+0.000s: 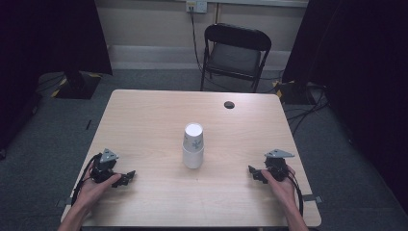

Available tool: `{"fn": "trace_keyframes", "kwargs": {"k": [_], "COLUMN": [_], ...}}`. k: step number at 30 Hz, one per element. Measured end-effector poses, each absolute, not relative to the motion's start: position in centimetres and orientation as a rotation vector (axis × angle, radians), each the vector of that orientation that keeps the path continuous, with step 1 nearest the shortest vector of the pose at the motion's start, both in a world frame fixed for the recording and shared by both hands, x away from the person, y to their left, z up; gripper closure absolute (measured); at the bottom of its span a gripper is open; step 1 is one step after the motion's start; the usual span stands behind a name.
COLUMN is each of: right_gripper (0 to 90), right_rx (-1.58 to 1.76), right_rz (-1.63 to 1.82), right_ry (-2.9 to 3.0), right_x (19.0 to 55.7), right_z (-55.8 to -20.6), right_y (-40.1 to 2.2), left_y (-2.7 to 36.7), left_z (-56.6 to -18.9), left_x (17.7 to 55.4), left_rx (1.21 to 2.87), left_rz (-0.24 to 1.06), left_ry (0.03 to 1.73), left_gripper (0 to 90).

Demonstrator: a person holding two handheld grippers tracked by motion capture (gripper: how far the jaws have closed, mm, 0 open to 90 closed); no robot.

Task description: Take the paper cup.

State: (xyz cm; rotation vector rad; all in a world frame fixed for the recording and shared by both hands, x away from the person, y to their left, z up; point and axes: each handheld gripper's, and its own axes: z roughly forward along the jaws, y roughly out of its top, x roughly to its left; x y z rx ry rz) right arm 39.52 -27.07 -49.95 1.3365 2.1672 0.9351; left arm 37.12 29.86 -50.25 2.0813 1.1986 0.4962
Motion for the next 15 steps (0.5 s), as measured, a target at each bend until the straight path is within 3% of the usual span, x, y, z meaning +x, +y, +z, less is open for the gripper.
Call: {"fn": "trace_keyframes", "kwargs": {"k": [4, 10, 15], "right_gripper": [11.6, 11.5, 11.5], "right_rx": [1.337, 1.336, 1.338], "right_rz": [0.935, 0.936, 0.936], "right_ry": [2.167, 2.168, 2.167], "right_x": [39.5, 39.5, 39.5], "right_z": [-49.9, -49.9, -49.9], "right_y": [-27.1, -27.1, -27.1], "left_y": [29.9, 30.4, 30.6], "left_z": [-50.2, -49.7, -49.2], "left_x": [37.1, 36.9, 36.8], "left_rx": [2.083, 2.057, 2.031], "left_rz": [0.497, 0.505, 0.437], "left_ry": [1.207, 1.246, 1.264], "left_gripper": [1.8, 14.9, 25.4]}}
